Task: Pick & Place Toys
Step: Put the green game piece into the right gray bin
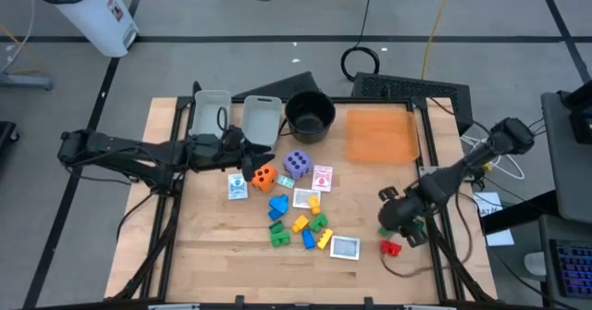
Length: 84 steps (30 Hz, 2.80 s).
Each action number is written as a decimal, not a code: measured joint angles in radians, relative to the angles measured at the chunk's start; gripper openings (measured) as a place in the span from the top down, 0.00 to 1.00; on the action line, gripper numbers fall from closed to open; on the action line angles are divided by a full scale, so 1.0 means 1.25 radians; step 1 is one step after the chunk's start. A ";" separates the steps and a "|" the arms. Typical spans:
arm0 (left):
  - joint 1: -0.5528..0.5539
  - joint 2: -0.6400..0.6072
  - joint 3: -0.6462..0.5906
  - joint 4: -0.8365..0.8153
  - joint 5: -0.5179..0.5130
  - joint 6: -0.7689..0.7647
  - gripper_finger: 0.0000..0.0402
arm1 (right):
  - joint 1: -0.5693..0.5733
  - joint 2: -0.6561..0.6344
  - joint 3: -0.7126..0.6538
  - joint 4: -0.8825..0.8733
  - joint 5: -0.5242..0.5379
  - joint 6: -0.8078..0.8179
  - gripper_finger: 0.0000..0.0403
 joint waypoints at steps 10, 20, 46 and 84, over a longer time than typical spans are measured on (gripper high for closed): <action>-0.032 0.072 -0.001 0.042 -0.019 -0.052 0.46 | 0.029 0.000 0.001 0.004 0.096 -0.105 0.53; -0.054 0.155 -0.001 0.229 -0.019 -0.065 0.46 | -0.004 0.032 -0.016 0.066 -0.009 -0.137 0.46; -0.054 0.156 -0.001 0.249 -0.016 -0.064 0.46 | 0.018 0.141 -0.124 0.107 0.079 -0.242 0.28; -0.054 0.156 0.000 0.243 -0.016 -0.063 0.46 | -0.057 0.181 -0.076 0.129 0.080 -0.242 0.62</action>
